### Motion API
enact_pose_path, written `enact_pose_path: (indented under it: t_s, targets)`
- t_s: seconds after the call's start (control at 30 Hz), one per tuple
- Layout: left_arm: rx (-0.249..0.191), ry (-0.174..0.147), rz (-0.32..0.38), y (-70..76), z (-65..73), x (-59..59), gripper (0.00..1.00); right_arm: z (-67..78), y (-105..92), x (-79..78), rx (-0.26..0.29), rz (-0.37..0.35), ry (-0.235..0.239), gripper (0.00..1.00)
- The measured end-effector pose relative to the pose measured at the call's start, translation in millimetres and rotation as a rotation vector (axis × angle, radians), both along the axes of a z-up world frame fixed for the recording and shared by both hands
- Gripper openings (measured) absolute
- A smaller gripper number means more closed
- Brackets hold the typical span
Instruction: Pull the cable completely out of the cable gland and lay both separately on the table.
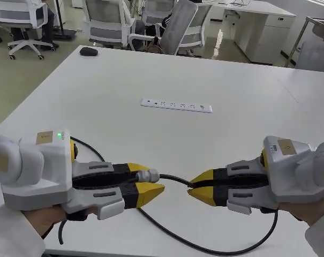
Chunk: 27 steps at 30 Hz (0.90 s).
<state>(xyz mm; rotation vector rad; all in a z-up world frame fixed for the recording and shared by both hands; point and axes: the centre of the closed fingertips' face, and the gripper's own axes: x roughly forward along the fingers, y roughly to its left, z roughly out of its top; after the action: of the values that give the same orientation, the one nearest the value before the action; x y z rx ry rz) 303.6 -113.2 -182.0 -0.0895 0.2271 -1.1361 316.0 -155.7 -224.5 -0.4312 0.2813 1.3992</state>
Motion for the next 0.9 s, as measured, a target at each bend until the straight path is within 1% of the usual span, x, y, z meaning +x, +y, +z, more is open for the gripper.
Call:
enact_pose_path:
  t_s: [0.1, 0.2, 0.3, 0.33, 0.4, 0.43, 0.53, 0.6, 0.63, 0.67, 0.7, 0.8, 0.9]
  targets:
    - [0.004, -0.007, -0.013, -2.8, 0.3, -2.5, 0.17, -0.5, -1.5, -0.1, -0.024, 0.005, 0.000, 0.05]
    - [0.007, -0.010, -0.022, -4.1, 0.1, -4.2, 0.17, 3.8, -1.5, 2.6, -0.035, 0.000, -0.011, 0.08]
    - [0.005, -0.010, -0.024, -4.6, 0.3, -4.4, 0.17, 13.8, 4.9, -0.1, -0.015, 0.016, -0.016, 0.15]
    - [0.007, -0.009, -0.025, -4.7, -0.2, -4.5, 0.17, 18.7, 10.0, -4.5, -0.005, 0.041, -0.019, 0.16]
    - [0.013, -0.009, -0.027, -5.1, -1.1, -4.9, 0.17, 25.4, 18.2, -10.5, -0.003, 0.080, -0.042, 0.19]
    - [0.015, -0.009, -0.029, -5.4, -1.6, -5.3, 0.17, 26.2, 19.4, -11.2, -0.004, 0.085, -0.047, 0.20]
    - [0.020, -0.010, -0.038, -6.2, -2.5, -6.4, 0.17, 34.1, 31.7, -18.0, -0.003, 0.132, -0.078, 0.22]
    - [0.023, -0.008, -0.043, -7.1, -3.3, -7.1, 0.17, 36.5, 37.9, -20.5, -0.004, 0.155, -0.088, 0.22]
    - [0.023, -0.008, -0.044, -7.4, -3.3, -7.3, 0.17, 36.4, 40.0, -20.9, -0.005, 0.161, -0.090, 0.22]
    - [0.023, -0.005, -0.044, -7.5, -3.5, -7.4, 0.17, 32.3, 40.0, -21.4, -0.039, 0.170, -0.100, 0.21]
    - [0.021, -0.006, -0.044, -8.2, -3.4, -6.8, 0.17, 32.2, 42.2, -22.5, -0.037, 0.183, -0.106, 0.21]
    - [0.022, -0.009, -0.047, -8.5, -3.7, -7.3, 0.17, 29.4, 43.7, -25.1, -0.056, 0.200, -0.116, 0.20]
    - [0.023, -0.011, -0.044, -8.1, -3.9, -6.5, 0.17, 28.8, 43.4, -24.4, -0.056, 0.199, -0.118, 0.20]
